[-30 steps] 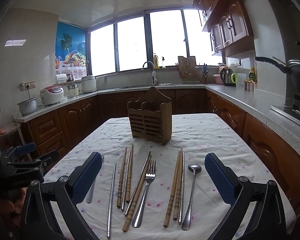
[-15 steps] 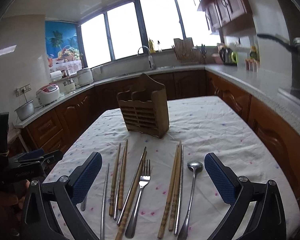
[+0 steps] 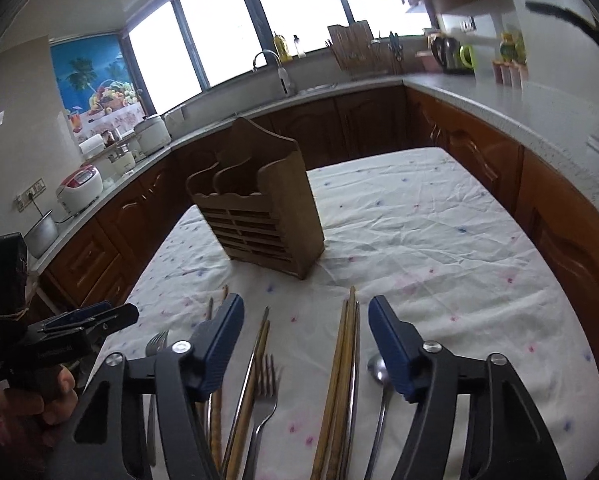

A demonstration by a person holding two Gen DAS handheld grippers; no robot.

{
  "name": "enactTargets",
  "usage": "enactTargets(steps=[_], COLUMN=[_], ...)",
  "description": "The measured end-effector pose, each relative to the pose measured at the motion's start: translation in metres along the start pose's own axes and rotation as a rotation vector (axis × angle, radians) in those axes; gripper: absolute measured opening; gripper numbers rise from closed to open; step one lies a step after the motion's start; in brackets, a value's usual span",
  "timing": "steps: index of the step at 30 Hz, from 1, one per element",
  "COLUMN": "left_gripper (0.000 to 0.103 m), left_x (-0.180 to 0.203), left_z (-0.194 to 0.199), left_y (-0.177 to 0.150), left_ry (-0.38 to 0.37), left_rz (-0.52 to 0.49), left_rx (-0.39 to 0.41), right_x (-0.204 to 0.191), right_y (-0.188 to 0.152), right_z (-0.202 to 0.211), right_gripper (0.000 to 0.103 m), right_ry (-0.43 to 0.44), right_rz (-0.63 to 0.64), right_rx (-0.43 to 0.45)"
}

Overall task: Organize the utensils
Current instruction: 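Close the left tool on a wooden chopstick while the right tool grasps another wooden chopstick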

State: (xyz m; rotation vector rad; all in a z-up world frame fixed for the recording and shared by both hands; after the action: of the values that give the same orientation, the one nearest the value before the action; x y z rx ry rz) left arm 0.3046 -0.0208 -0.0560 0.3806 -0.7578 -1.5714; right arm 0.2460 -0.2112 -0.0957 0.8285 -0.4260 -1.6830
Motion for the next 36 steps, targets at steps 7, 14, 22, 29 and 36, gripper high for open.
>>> enactTargets(steps=[7,14,22,29,36], left_gripper=[0.066,0.051,0.041,0.010,0.008], left_x=[0.006,0.004,0.005,0.017,0.027], left_z=[-0.067,-0.119,-0.153,-0.165,-0.158], left_y=[0.018,0.030,0.024,0.025,0.030], left_ry=[0.010,0.006,0.000,0.032,-0.035], left_rz=[-0.045,-0.037,-0.036,-0.091,-0.043], left_rx=[-0.109,-0.196,-0.277,-0.266,-0.233], right_x=[0.012,0.026,0.043,0.048,0.042], right_y=[0.007,-0.001,-0.016,-0.018,-0.002], right_z=[-0.045,-0.090,-0.115,-0.119,-0.104], right_gripper=[0.046,0.028,0.023,0.004,0.003], right_ry=[0.006,-0.002,-0.049,-0.071,-0.035], right_rz=[-0.018,-0.029,-0.024,0.010,-0.025], right_rx=[-0.102,-0.217,-0.316,-0.312,-0.251])
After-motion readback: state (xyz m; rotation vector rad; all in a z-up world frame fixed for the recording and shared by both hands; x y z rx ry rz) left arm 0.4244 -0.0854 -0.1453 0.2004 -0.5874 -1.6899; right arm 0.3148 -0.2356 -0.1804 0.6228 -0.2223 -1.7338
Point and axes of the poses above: each gripper's, at about its wrist camera, not at the fingertips, and z roughly against the way its jaws point, x to its right, y to its top, the point moved 10 cm from there along -z, roughly the way its jaws point, and after that the axes turned 1 degree about -y, right-handed, at the moved point
